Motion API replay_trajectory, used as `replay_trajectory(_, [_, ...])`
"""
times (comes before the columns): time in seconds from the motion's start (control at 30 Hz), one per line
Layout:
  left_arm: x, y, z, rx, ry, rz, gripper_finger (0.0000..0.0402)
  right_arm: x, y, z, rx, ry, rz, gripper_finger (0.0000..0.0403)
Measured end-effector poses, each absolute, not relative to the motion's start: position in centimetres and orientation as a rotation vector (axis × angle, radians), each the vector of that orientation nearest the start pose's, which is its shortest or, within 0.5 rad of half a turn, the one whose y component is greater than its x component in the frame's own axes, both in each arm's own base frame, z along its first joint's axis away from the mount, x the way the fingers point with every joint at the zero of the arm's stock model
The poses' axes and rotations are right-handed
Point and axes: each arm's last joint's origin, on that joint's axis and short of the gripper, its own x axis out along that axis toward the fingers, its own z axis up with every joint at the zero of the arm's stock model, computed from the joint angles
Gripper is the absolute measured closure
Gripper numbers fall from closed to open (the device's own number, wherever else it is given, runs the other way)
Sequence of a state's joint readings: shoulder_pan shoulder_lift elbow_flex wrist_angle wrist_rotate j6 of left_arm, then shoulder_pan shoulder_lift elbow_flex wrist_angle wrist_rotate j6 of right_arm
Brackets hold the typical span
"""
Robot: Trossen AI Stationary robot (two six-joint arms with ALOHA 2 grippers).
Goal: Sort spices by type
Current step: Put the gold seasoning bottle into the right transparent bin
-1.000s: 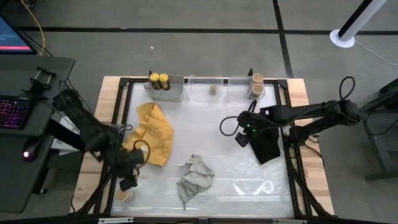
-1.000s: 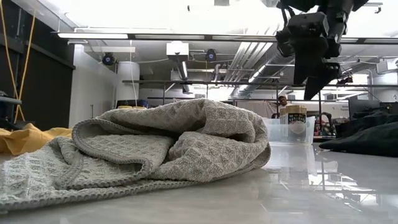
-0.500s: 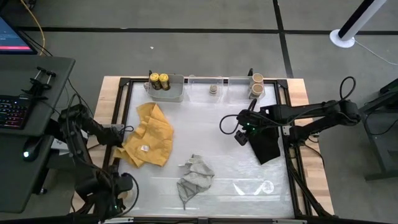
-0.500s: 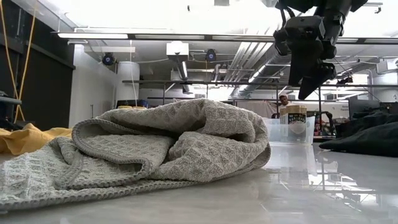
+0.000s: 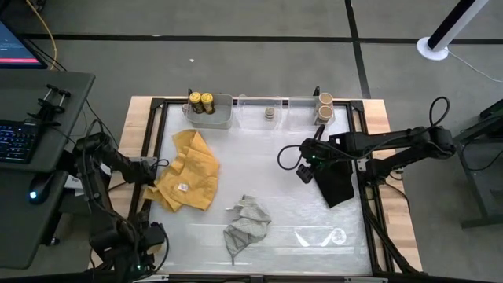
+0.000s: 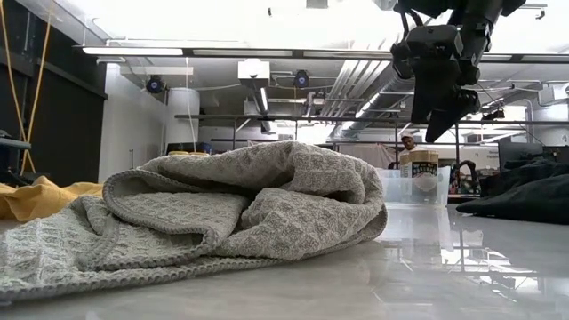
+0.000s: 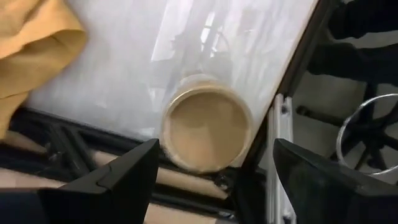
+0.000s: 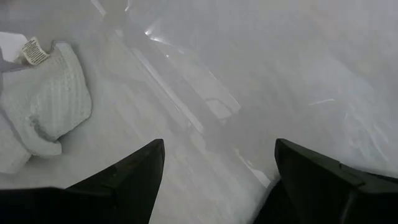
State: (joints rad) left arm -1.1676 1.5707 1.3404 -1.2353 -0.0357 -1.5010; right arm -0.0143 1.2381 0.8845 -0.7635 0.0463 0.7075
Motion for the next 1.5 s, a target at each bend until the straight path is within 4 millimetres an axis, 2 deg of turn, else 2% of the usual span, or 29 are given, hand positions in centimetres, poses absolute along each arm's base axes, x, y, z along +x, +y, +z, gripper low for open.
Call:
replay_trajectory(0.2, [11.3, -25.9, 25.7, -0.333, 1.491, 0.183, 0.0102, 22.7, -0.5, 23.8, 0.622, 1.035, -0.465, 0.0103])
replay_trajectory(0.43, [11.2, -25.3, 25.3, -0.313, 1.501, 0.235, 0.0102, 22.7, -0.5, 23.8, 0.639, 1.031, -0.474, 0.0103])
replay_trajectory(0.9, [11.0, -25.4, 28.3, -0.398, 1.554, 0.16, 0.0102, 22.9, -0.5, 23.9, 0.649, 1.015, -0.469, 0.0103])
replay_trajectory(1.13, [11.3, -25.1, 28.5, -0.312, 1.52, 0.08, 0.0102, 23.0, -0.5, 23.9, 0.629, 1.0, -0.467, 0.0103])
replay_trajectory(1.23, [11.6, -24.7, 28.4, -0.296, 1.526, 0.101, 0.0099, 23.0, -0.5, 23.9, 0.632, 1.0, -0.468, 0.0103])
replay_trajectory(1.5, [11.8, -24.2, 28.4, -0.269, 1.514, 0.143, 0.0045, 23.0, -0.5, 23.9, 0.628, 1.0, -0.467, 0.0103])
